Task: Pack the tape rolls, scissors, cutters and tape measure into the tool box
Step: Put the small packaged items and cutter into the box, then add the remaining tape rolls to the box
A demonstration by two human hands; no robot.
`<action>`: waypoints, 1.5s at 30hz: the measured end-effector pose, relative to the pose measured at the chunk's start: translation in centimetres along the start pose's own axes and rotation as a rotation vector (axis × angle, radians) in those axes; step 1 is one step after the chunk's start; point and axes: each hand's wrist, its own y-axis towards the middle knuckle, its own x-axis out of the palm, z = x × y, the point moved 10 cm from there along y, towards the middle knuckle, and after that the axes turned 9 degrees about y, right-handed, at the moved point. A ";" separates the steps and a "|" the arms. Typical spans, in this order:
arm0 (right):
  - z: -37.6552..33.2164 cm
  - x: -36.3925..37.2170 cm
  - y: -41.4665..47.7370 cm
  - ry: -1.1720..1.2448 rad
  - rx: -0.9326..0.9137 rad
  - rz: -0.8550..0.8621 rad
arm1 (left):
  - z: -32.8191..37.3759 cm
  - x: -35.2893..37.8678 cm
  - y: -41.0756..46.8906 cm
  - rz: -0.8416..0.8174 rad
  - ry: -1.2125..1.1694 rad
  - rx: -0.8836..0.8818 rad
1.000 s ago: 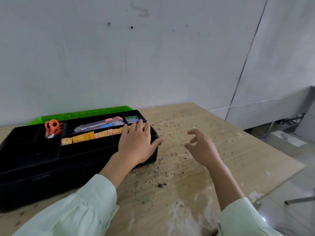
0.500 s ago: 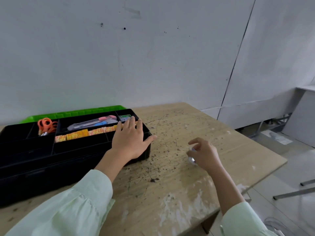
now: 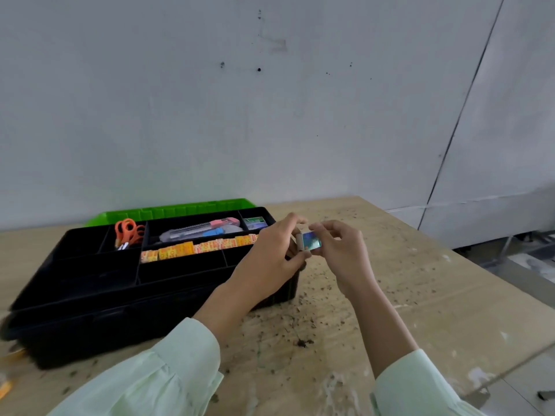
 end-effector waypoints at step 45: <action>0.7 7.8 1.7 -0.649 -0.144 -0.126 | -10.2 -4.3 3.7 0.028 0.598 -0.325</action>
